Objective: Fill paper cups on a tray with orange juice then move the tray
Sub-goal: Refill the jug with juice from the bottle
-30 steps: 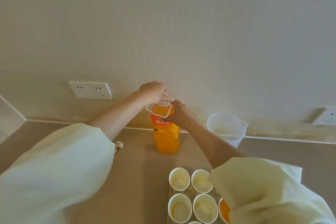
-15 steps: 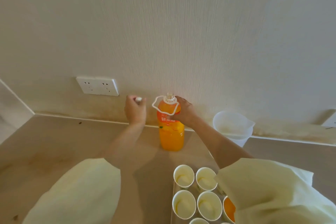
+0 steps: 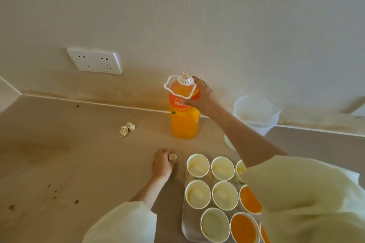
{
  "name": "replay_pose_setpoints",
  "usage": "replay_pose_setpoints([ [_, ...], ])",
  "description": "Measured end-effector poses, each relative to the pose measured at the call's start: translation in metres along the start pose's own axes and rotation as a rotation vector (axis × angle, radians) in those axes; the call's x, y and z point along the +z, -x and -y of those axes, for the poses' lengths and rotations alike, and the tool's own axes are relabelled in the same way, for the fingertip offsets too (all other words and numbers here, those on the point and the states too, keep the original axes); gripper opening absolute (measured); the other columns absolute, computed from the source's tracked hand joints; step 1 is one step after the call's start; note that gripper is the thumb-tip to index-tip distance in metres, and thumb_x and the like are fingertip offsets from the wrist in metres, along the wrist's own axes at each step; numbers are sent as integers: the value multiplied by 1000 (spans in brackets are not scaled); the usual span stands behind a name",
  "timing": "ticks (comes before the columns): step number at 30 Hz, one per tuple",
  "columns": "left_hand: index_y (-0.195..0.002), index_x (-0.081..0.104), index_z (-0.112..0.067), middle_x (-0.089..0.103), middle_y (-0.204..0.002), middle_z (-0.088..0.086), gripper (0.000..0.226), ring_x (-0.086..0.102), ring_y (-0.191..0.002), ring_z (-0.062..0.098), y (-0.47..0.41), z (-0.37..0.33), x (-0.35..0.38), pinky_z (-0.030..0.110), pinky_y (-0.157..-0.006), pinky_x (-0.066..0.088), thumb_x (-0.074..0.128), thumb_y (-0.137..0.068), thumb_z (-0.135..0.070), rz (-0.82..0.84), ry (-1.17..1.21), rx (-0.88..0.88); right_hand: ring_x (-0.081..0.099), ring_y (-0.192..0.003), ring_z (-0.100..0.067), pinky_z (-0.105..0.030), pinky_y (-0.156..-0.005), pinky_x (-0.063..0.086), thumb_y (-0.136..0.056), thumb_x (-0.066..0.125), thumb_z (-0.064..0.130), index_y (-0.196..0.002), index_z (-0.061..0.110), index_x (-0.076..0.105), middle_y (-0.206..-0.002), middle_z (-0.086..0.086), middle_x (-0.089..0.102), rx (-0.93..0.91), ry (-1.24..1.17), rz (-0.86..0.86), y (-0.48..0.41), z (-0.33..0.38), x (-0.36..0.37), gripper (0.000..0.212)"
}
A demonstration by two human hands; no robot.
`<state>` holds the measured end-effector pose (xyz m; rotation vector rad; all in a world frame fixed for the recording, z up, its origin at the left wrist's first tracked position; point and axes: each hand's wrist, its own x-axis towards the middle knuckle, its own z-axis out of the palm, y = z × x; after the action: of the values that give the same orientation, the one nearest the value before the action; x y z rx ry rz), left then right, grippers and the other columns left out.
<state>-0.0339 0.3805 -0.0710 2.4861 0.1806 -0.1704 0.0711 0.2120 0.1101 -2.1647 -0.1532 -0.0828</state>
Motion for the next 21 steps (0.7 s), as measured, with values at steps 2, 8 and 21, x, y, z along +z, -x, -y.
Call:
replay_pose_setpoints([
  [2,-115,67,-22,60,-118,2,33,52,-110,25,1,2,5,32,-91,42,64,-84,-12,-4,-25,46,49,-125,-23,-27,-92,43,-75,83,26,-143,18,39,-143,-6,47,-10,-19,-7,0,-2,0,82],
  [8,-144,36,-15,45,-136,9,83,37,-127,29,-17,-14,-13,39,-104,34,77,-75,-38,22,35,0,44,-128,-22,-29,-95,45,-74,83,25,-143,18,34,-144,-6,41,-26,-51,3,2,-8,4,85],
  [21,-140,35,-24,50,-128,-4,101,49,-110,11,-109,-91,-89,15,-75,44,89,-57,-42,527,403,153,52,-120,-20,-33,-96,50,-61,91,13,-139,16,33,-132,-3,51,-57,-146,66,-5,-37,-11,97],
])
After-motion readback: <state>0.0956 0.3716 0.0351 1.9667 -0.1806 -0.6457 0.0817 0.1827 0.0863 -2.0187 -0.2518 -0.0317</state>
